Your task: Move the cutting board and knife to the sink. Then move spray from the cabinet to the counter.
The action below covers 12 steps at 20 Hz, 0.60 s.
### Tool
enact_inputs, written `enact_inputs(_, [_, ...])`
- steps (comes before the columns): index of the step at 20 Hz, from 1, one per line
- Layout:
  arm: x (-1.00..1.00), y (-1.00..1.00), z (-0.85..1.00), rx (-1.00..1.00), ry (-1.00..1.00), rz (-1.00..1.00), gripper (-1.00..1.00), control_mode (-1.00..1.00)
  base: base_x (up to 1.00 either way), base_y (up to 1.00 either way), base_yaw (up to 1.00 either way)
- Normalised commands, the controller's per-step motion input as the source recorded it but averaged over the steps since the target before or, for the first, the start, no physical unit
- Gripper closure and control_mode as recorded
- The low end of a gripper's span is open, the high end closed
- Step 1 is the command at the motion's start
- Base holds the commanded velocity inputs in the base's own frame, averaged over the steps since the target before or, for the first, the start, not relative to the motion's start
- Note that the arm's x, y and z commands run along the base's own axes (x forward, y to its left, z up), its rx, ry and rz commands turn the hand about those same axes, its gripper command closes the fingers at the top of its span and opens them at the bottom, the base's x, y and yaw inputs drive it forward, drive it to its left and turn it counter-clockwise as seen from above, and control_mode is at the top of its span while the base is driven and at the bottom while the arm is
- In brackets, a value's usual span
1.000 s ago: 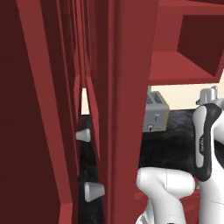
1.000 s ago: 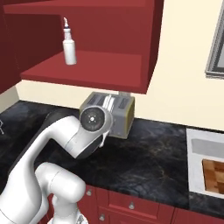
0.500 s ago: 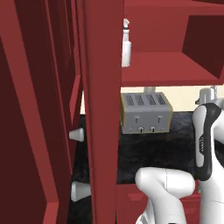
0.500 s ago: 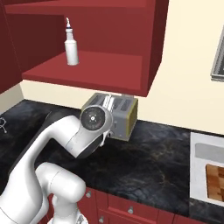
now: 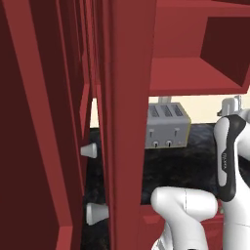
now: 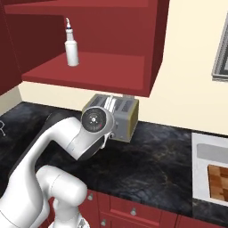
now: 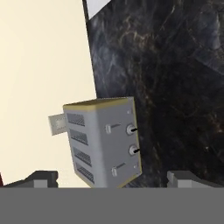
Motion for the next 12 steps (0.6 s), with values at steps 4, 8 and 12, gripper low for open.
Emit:
enact_inputs(4, [0.00, 0.00, 0.00, 0.00, 0.00, 0.00, -1.00, 1.00, 0.00, 0.00, 0.00])
enact_inputs(8, [0.00, 0.00, 0.00, 0.00, 0.01, 0.00, -1.00, -1.00, 0.00, 0.00, 0.00])
enact_inputs(12, [0.00, 0.08, 0.02, 0.00, 0.01, 0.00, -1.00, -1.00, 0.00, 0.00, 0.00])
